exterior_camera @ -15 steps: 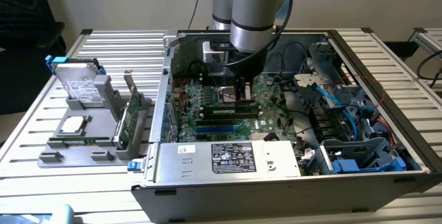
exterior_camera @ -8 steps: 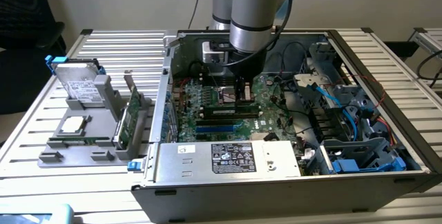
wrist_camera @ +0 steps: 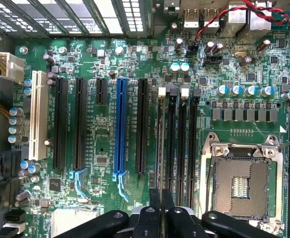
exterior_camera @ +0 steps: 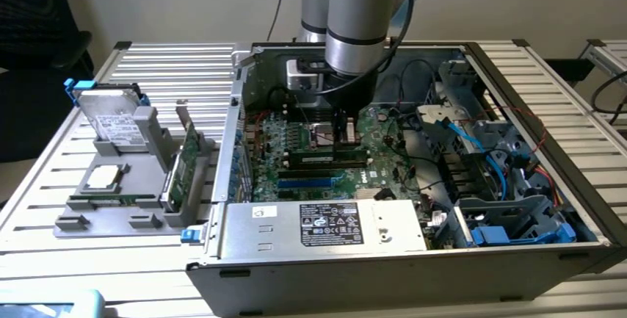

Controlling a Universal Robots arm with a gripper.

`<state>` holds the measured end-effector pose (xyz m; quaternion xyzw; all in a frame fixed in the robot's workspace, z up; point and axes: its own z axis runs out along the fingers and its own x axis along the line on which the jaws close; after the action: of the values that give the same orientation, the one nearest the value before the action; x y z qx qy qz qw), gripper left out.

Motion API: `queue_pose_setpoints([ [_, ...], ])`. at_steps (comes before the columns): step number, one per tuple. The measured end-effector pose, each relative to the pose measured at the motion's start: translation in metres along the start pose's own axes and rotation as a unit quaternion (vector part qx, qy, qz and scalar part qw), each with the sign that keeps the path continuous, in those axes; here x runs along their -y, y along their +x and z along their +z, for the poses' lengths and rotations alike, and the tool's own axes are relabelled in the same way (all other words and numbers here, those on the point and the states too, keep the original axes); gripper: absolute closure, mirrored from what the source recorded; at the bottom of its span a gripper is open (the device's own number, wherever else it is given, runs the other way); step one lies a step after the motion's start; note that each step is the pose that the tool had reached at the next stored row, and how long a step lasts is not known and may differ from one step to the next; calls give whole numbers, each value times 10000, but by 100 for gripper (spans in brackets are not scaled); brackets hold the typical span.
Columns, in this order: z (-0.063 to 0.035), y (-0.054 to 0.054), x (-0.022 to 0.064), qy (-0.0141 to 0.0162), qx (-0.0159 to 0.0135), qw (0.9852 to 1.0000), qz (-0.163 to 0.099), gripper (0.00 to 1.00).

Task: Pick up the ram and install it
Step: 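Insert the ram into the slot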

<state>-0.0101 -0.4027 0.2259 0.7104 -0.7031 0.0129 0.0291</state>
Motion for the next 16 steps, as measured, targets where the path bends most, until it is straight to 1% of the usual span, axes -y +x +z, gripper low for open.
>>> queue_pose_setpoints([
  [16,13,-3,-8,18,-10,10000,1,87],
])
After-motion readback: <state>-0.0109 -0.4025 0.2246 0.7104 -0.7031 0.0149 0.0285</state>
